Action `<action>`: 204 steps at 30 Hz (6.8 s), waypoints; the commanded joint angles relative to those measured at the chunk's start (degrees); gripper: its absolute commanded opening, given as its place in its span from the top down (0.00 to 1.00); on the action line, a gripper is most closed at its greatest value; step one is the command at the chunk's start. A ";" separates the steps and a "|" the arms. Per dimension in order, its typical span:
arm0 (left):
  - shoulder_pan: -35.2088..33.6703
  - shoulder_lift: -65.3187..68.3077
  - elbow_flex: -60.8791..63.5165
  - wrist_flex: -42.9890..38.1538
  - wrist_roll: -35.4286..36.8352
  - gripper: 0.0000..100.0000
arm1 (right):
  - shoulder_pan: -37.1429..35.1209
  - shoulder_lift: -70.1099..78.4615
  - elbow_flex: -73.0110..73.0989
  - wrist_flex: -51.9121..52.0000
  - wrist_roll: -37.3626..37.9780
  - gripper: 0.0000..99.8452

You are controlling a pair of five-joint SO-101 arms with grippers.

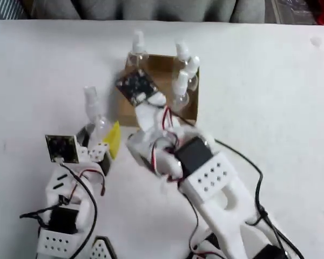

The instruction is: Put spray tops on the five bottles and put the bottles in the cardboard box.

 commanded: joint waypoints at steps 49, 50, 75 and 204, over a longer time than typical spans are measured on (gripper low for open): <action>-6.81 -0.66 -7.56 6.24 10.73 0.98 | -9.01 5.23 38.33 -67.03 -6.51 0.98; -6.81 -0.66 -7.56 6.24 10.73 0.98 | -8.31 5.23 38.33 -67.65 -6.51 0.98; -7.16 -0.66 -1.93 -2.55 10.73 0.98 | -3.56 1.98 38.51 -61.41 -0.26 0.98; 2.68 129.36 -53.01 -86.77 -10.90 0.96 | 51.03 -35.21 64.62 -31.87 32.97 0.98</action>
